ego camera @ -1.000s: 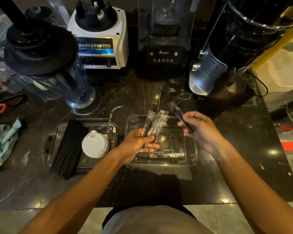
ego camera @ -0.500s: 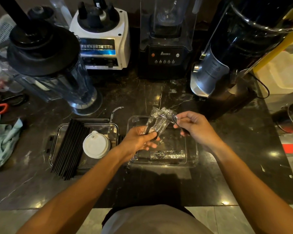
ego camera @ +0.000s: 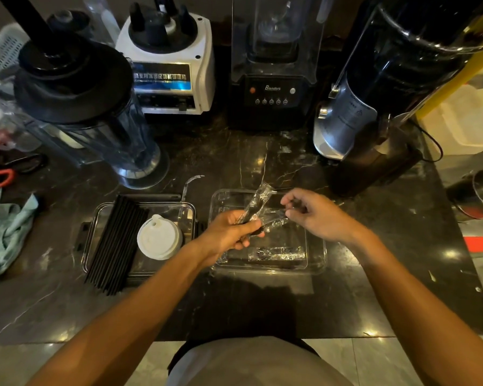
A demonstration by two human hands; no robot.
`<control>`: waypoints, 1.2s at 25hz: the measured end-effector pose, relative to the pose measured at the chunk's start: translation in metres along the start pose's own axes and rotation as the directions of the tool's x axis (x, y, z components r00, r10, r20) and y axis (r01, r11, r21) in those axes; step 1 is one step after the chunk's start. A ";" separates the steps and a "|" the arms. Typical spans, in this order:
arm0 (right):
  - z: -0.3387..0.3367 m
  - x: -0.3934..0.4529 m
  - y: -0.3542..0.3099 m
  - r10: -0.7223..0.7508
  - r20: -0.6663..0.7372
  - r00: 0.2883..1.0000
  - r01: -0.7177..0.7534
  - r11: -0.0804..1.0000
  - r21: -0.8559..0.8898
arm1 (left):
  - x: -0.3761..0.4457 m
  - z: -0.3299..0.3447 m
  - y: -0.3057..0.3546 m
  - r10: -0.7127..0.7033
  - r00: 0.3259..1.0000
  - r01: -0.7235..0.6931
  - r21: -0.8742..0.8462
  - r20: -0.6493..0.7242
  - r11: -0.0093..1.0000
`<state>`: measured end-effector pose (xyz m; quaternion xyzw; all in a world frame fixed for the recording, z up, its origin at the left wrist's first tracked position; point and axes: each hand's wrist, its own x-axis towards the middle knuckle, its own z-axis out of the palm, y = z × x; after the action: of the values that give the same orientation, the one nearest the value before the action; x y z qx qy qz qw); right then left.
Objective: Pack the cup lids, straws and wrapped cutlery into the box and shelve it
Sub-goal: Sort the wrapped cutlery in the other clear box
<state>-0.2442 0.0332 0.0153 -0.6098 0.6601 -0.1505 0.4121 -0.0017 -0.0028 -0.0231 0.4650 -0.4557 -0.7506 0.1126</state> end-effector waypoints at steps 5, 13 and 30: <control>0.003 -0.002 -0.001 0.093 0.122 0.988 -0.079 0.990 -0.114 | -0.005 0.005 0.003 -0.015 1.000 0.018 -0.165 0.020 0.986; 0.014 -0.014 -0.014 0.200 0.009 0.980 -0.170 0.807 0.566 | 0.005 0.013 0.002 0.055 0.981 -0.107 -0.280 -0.187 0.954; 0.059 -0.009 -0.031 0.397 -0.229 0.889 -0.095 0.647 0.756 | 0.012 0.027 0.005 0.036 0.976 -0.105 -0.323 -0.212 0.940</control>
<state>-0.1810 0.0533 0.0045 -0.2576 0.6891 -0.4544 0.5023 -0.0306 0.0028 -0.0223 0.4968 -0.3251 -0.7607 0.2624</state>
